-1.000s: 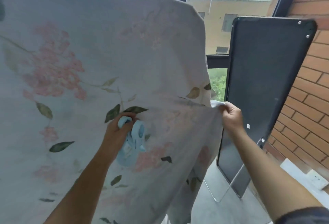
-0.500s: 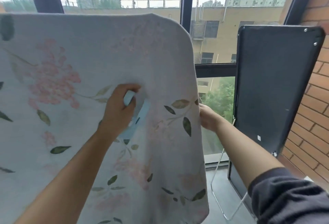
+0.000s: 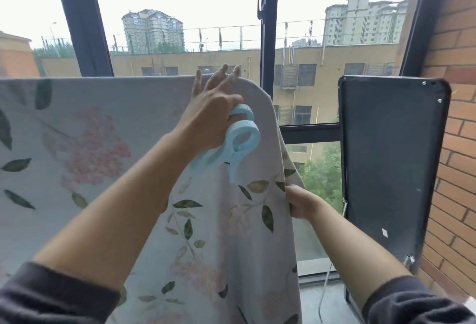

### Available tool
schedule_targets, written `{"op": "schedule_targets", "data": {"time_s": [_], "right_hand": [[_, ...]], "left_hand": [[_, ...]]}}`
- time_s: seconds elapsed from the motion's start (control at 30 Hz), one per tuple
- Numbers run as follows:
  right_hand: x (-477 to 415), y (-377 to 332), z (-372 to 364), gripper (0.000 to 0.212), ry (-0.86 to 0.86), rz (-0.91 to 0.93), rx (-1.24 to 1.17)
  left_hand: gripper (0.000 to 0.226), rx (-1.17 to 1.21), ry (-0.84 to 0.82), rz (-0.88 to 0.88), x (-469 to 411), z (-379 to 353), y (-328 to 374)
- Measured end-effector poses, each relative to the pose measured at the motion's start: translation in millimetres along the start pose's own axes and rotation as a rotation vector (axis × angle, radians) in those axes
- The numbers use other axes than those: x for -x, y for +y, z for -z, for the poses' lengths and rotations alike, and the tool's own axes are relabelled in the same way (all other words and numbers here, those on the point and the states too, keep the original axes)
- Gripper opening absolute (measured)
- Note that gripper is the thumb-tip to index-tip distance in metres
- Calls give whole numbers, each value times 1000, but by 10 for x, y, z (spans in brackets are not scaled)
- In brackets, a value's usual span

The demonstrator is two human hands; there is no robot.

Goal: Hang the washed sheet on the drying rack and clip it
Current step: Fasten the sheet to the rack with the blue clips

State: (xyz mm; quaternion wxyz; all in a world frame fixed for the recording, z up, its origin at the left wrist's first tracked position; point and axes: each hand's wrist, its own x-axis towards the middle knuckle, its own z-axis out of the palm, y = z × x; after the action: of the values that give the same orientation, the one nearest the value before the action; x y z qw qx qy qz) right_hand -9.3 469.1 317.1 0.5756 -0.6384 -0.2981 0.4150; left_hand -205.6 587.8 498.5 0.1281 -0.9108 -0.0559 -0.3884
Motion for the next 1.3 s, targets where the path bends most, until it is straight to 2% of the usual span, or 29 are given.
{"op": "schedule_targets", "data": {"time_s": [0.1,0.2,0.27,0.33,0.37,0.43,0.5,0.53,0.6,0.67,0.73,0.8,0.87,0.93,1.07,1.13,1.23,1.3], "right_hand": [[-118,-1,55,17,167,33,29],[-195,-153,267,21,408,43,110],[-226,-394,556,14,580,131,29],[-242,-747,880,20,771,226,-23],[-228,-908,1009,26,803,270,-41],[-171,-1118,1062,29,711,339,-43],[-180,-1100,974,12,467,306,124],[-200,-967,917,28,303,251,238],[-248,-638,765,73,13,139,426],[-290,-396,613,88,-123,111,555],[-266,-306,424,72,-193,139,516],[-218,-326,258,39,-351,68,192],[-175,-339,167,29,-464,-18,-47],[-170,-296,156,29,-460,-6,-33],[-171,-190,231,31,-278,132,94],[-172,-180,288,35,-247,166,125],[-114,-242,264,61,-224,217,208],[-84,-361,144,75,-137,280,348]], "left_hand": [[13,-43,-4,4,-59,14,11],[17,-81,43,28,-78,-50,17],[18,-92,89,57,-121,-76,8],[19,-92,135,74,-154,-116,-1],[20,-91,153,77,-168,-147,-7],[22,-91,177,82,-172,-192,0],[22,-98,198,89,-190,-225,22],[23,-105,204,93,-203,-243,34],[24,-121,217,105,-224,-274,51],[24,-130,222,117,-239,-308,63],[24,-138,221,125,-251,-338,66],[25,-147,232,137,-244,-354,69],[27,-147,241,149,-238,-349,64],[26,-148,246,153,-220,-337,61],[25,-162,242,149,-219,-331,84],[29,-153,235,156,-234,-332,96],[34,-163,234,164,-251,-337,101],[32,-162,242,165,-250,-343,129]]}}
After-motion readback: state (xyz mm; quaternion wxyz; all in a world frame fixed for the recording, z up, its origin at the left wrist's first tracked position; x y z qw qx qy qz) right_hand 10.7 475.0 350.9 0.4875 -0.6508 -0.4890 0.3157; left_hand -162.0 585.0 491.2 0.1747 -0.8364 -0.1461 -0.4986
